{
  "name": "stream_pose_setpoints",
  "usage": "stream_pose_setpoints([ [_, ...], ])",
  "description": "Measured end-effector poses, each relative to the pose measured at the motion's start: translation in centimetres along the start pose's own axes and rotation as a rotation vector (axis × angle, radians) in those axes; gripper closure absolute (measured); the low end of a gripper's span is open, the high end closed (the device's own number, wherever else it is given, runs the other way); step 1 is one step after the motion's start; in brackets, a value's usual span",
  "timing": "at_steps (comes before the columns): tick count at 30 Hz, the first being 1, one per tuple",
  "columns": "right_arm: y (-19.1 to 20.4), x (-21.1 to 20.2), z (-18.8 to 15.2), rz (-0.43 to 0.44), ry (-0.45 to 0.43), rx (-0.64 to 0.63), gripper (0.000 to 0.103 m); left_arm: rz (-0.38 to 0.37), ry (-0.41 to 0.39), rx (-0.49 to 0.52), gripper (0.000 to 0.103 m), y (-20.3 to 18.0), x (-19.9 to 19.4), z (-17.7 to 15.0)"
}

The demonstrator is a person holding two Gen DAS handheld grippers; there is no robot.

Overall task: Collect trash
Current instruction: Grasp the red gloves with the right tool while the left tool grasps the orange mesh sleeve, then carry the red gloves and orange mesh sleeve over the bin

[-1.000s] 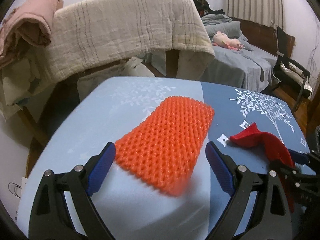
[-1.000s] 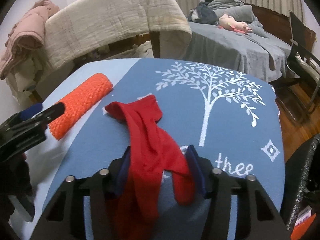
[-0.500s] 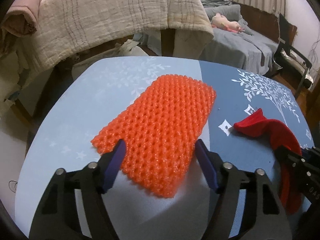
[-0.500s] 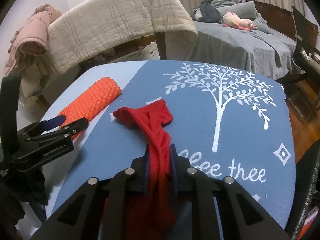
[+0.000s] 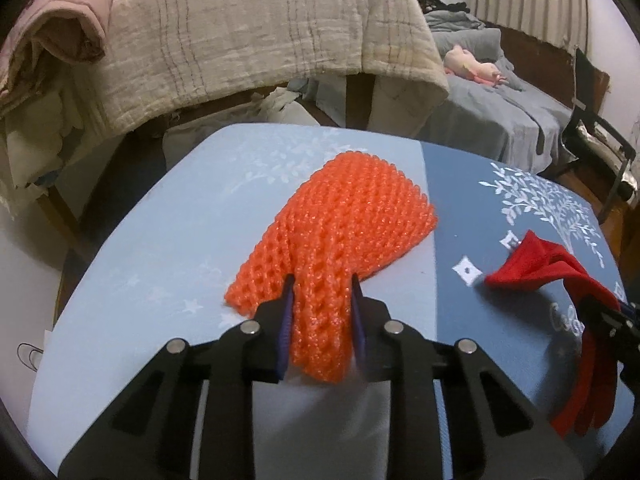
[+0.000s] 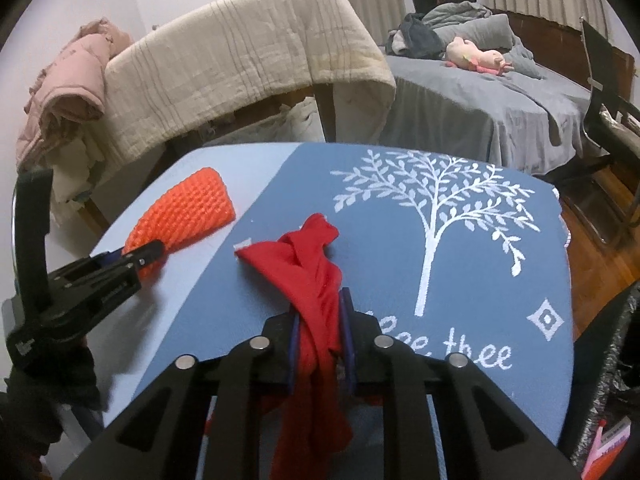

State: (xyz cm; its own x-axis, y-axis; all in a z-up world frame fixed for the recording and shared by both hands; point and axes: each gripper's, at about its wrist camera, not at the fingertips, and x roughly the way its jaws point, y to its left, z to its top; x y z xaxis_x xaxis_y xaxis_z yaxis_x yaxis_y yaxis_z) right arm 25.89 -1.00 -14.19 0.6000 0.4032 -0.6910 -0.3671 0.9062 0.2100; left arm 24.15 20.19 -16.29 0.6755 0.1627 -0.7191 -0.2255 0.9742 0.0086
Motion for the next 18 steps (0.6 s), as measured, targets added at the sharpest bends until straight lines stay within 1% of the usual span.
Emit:
stream_pose_setpoints([
  [4, -0.1, -0.9, 0.0, 0.003, -0.014, 0.006, 0.085, -0.008, -0.019, 0.020, 0.079, -0.9, -1.3, -0.4],
  [18, -0.8, -4.4, -0.6, 0.020, -0.046, 0.030, 0.085, -0.060, -0.053, 0.011, 0.079, -3.1, -5.5, -2.2],
])
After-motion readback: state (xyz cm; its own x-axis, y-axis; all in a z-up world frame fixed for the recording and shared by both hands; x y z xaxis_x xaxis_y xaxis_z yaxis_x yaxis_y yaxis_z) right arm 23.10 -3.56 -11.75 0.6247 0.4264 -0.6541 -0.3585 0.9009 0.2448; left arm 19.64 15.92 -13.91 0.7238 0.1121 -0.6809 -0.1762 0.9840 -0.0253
